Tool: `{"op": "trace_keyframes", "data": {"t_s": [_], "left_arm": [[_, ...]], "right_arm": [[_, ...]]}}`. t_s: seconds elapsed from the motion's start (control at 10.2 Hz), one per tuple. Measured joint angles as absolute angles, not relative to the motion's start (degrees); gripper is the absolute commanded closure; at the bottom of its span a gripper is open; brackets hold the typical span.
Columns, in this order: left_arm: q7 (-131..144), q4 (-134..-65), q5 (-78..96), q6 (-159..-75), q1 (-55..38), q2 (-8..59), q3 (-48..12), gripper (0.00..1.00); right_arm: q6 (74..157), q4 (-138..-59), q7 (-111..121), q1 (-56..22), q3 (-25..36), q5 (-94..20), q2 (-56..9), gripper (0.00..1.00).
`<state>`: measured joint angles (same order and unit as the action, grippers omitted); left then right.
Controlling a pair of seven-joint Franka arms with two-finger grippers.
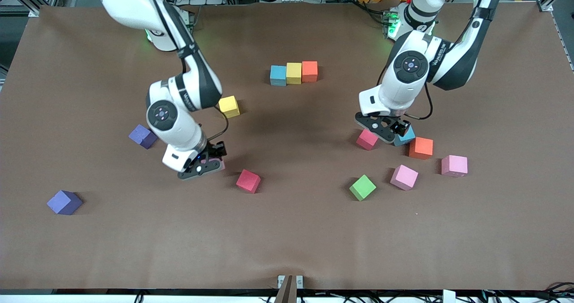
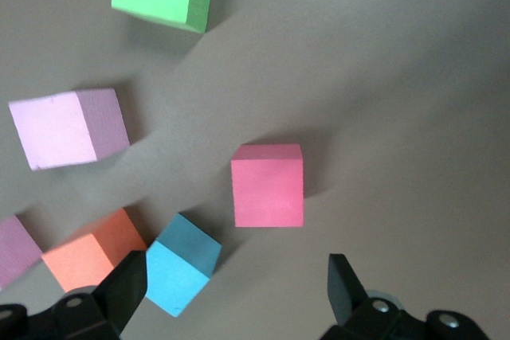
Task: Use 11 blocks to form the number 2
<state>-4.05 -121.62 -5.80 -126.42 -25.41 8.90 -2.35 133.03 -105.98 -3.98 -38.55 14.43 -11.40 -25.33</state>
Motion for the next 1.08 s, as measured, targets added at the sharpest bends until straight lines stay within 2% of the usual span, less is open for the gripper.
{"op": "trace_keyframes", "data": {"t_s": [0.59, 1.08], "left_arm": [[-0.27, -123.08, -5.80, -133.64, -25.51, 14.50, -2.35, 0.00], [-0.31, -126.07, -5.80, -139.54, -25.53, 17.58, -2.37, 0.00]], "right_arm": [[132.13, -112.11, -14.59, -46.97, 12.17, -11.48, -18.27, 0.61], [132.52, -113.31, -25.97, -55.52, 9.48, -11.52, -17.90, 0.61]]}}
